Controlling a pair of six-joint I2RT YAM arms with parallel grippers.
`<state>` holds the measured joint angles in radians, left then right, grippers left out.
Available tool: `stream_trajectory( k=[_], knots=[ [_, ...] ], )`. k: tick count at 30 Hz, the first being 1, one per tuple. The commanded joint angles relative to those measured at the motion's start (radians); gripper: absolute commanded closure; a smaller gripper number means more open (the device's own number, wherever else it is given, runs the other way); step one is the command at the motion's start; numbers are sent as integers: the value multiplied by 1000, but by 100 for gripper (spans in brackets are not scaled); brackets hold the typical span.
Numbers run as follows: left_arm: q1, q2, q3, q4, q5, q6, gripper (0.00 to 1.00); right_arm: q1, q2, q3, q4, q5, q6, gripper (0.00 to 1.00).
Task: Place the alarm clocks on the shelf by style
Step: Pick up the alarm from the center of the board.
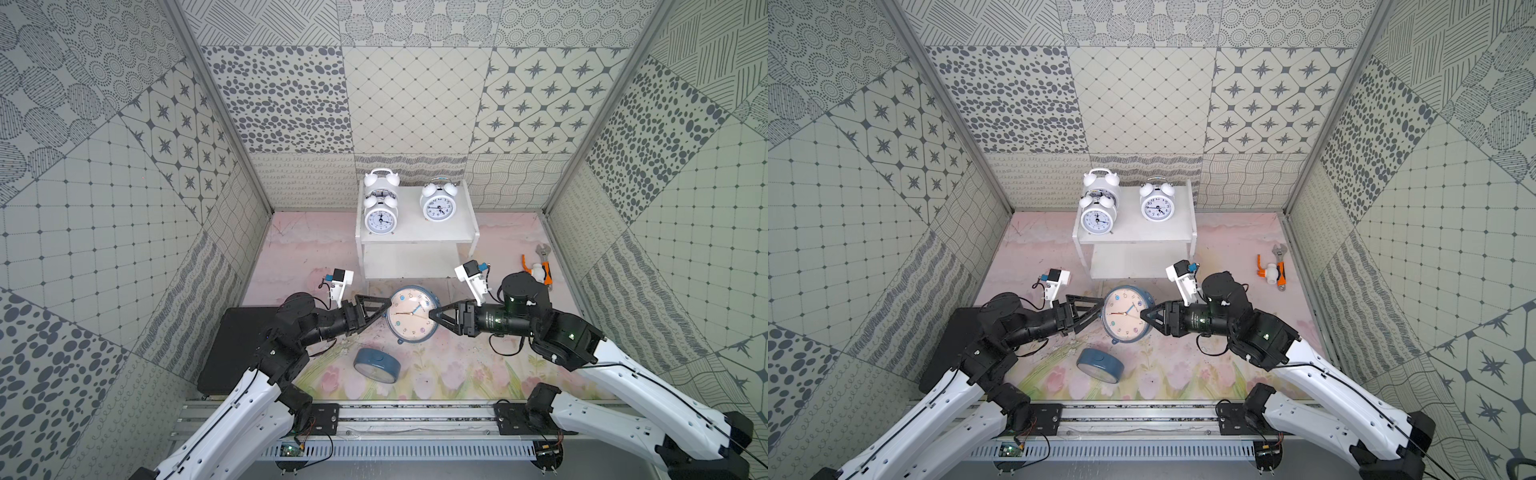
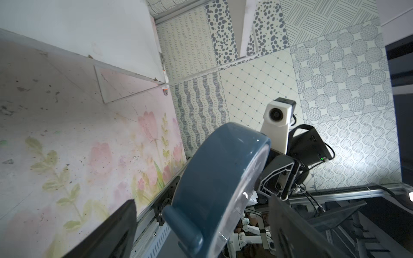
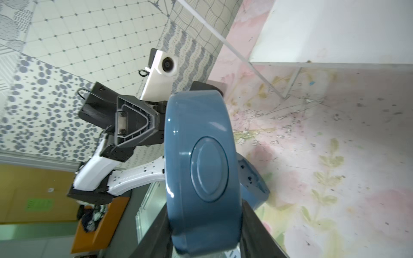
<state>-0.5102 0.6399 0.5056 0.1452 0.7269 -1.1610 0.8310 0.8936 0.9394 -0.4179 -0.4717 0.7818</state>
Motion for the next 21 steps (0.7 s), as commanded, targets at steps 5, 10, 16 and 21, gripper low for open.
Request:
stream_trajectory(
  k=[5,10,16,21],
  knots=[
    [-4,19,-4,312,149,-57,23,-48,82,16,286,-270,117,69],
    [-5,22,-11,353,141,-79,41,-78,101,-19,332,-280,147,68],
    [-6,11,-32,389,87,-96,50,-80,124,-47,385,-254,161,64],
    [-7,2,-46,416,9,-127,64,-78,146,-77,491,-208,205,60]
  ],
)
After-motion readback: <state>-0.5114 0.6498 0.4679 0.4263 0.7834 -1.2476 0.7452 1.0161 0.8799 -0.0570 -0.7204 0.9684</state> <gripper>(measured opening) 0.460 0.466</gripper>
